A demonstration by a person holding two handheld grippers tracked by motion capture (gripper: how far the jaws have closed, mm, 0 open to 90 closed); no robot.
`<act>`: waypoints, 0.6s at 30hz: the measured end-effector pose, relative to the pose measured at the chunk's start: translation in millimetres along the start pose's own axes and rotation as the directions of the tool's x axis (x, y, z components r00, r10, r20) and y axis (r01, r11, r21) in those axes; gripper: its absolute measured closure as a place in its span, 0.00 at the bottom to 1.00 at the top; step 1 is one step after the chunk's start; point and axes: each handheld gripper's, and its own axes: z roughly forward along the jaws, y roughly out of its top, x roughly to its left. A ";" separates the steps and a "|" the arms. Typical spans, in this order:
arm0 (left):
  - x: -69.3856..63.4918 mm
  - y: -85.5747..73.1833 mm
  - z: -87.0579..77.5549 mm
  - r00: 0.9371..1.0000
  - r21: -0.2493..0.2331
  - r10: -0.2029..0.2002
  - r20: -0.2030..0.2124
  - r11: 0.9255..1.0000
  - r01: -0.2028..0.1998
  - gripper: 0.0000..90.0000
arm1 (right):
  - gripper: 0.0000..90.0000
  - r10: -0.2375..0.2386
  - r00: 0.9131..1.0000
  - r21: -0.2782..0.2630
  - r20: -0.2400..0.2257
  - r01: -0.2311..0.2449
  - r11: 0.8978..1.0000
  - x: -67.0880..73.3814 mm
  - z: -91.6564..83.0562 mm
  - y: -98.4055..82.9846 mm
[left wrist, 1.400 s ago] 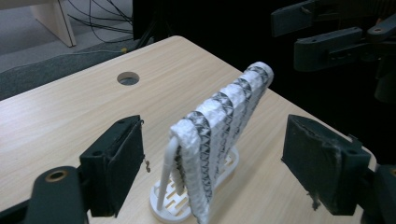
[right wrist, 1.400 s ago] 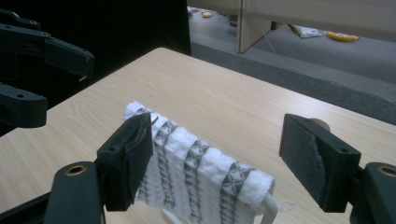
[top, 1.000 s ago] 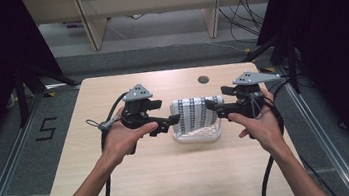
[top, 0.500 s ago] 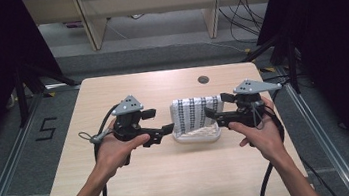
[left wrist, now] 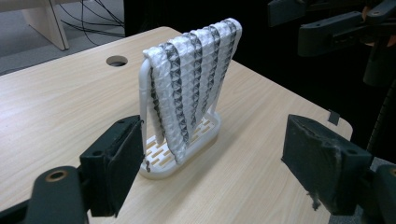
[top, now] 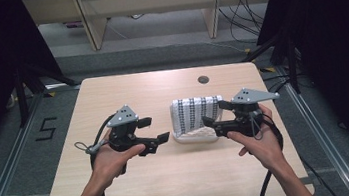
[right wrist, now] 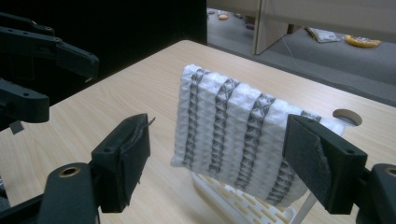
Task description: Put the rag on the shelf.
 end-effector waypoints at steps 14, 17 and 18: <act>-3.6 -21.3 -5.9 1.000 -0.003 -0.001 -0.004 1.000 0.001 0.22 | 0.26 -0.007 1.000 0.019 -0.020 0.007 1.000 9.2 1.2 -17.2; -5.9 -25.3 -7.2 1.000 -0.003 0.008 -0.010 1.000 -0.008 0.22 | 0.26 -0.004 0.999 0.011 -0.033 0.004 1.000 12.2 3.5 -19.4; -6.1 -26.3 -7.5 1.000 0.000 0.011 -0.007 1.000 -0.011 0.22 | 0.26 -0.004 0.999 0.013 -0.039 0.004 1.000 12.6 3.3 -19.8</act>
